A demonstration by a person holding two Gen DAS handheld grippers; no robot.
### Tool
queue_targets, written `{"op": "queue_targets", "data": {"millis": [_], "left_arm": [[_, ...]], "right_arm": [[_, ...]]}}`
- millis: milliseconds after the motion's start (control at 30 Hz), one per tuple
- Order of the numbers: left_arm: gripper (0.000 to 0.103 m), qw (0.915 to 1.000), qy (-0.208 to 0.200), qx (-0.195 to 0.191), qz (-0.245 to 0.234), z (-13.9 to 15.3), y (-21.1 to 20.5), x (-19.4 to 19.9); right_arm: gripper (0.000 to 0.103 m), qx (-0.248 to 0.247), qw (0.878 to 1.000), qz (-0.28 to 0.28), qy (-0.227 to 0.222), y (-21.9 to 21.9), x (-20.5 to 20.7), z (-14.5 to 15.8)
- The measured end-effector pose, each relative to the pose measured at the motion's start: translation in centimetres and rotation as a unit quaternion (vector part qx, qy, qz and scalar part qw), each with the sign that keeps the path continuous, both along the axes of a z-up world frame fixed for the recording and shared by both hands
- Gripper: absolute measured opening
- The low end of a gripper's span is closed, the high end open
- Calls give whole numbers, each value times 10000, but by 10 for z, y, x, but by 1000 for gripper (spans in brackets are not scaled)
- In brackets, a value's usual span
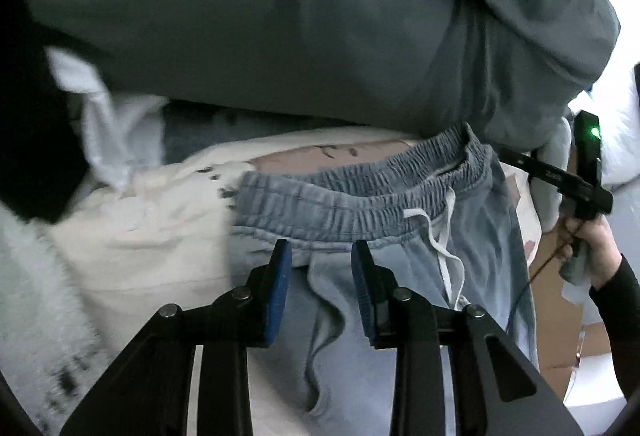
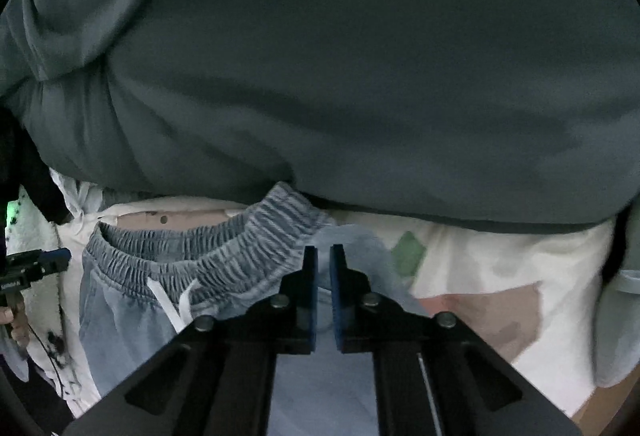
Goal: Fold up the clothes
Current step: 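Lower the jeans onto the sheet and open both grippers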
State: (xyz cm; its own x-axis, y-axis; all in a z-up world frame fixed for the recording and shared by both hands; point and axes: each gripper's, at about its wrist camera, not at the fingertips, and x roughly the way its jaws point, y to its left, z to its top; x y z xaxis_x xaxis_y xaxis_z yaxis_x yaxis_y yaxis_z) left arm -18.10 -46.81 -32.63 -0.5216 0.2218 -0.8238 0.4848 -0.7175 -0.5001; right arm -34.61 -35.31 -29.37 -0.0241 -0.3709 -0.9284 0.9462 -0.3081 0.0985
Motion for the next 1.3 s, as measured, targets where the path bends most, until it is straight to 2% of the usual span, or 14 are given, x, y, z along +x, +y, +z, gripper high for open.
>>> {"op": "queue_targets", "data": {"millis": [100,367,467,667,767,900,1100,1200,1300], "left_arm": [[31,9998,-81,58,-196,-15,8,-13],[31,9973,-446,-191,-546,-51,12,-31],[31,9962,-461,-302,-674,-61,13,-36],[31,9957,-533,-414,-634,-59,16,-38],[31,9947,-729,-449,-576,-50,18,-42],[32,9963,-696,-317,-398,-31,20,-31],[32,9968,-547,-407,-408,0,35,-22],[32,9958,-610,-428,-532,6,49,-23],[32,9947,-683,-437,-636,11,65,-22]], "right_arm": [[4,46,10000,-16,-27,-11,10,-16],[4,338,9986,-311,254,-38,16,-65],[3,188,9983,-472,272,-36,17,-75],[3,-170,9968,-775,121,-22,17,-77],[4,-223,9967,-780,-21,-16,17,-64],[6,-384,9962,-774,-61,9,18,-31],[9,-498,9970,-589,-13,63,21,14],[12,-485,9960,-754,-38,103,-2,40],[14,-489,9944,-936,-104,134,-8,53]]}}
